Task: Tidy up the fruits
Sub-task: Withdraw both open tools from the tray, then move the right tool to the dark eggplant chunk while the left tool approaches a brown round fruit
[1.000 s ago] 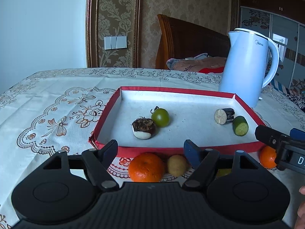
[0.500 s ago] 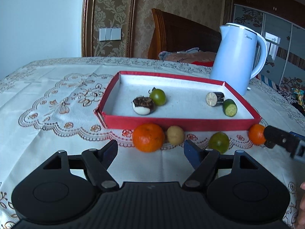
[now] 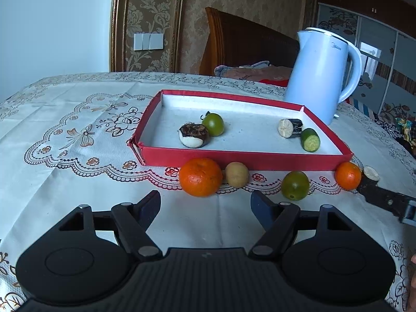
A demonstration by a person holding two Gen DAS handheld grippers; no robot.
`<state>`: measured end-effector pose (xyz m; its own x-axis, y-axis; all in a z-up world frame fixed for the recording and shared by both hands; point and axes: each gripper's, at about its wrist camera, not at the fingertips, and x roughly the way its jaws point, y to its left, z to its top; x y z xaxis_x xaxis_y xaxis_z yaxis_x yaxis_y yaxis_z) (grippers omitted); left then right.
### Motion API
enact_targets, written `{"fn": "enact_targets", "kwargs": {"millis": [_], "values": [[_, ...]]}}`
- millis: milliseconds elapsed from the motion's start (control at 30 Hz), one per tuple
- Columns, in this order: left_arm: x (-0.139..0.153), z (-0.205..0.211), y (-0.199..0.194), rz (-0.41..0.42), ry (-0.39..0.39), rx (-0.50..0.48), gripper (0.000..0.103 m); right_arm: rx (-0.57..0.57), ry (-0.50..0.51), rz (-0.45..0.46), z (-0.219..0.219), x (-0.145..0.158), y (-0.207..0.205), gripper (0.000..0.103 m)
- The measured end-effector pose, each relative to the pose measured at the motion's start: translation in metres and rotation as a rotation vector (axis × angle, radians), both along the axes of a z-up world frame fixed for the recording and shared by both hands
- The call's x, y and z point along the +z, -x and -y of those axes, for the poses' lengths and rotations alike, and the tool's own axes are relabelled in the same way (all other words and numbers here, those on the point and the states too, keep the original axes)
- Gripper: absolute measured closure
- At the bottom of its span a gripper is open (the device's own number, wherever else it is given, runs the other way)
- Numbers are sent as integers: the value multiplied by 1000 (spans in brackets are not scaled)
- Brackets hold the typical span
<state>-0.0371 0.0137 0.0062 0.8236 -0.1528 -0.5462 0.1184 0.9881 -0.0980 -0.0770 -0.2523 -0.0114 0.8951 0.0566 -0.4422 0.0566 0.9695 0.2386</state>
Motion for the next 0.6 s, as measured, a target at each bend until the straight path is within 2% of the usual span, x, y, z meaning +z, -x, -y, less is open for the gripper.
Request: {"fn": "enact_targets", "kwargs": {"millis": [233, 367, 533, 600], "values": [[-1, 10, 4, 1, -30, -40, 27, -28, 108, -19, -8, 0, 7, 0], [-2, 12, 4, 0, -36, -44, 27, -33, 177, -67, -4, 1, -6, 0], [-3, 13, 3, -2, -37, -45, 27, -62, 97, -149, 20, -4, -21, 0], [-3, 13, 2, -5, -35, -44, 25, -84, 116, -156, 24, -4, -25, 0]]}}
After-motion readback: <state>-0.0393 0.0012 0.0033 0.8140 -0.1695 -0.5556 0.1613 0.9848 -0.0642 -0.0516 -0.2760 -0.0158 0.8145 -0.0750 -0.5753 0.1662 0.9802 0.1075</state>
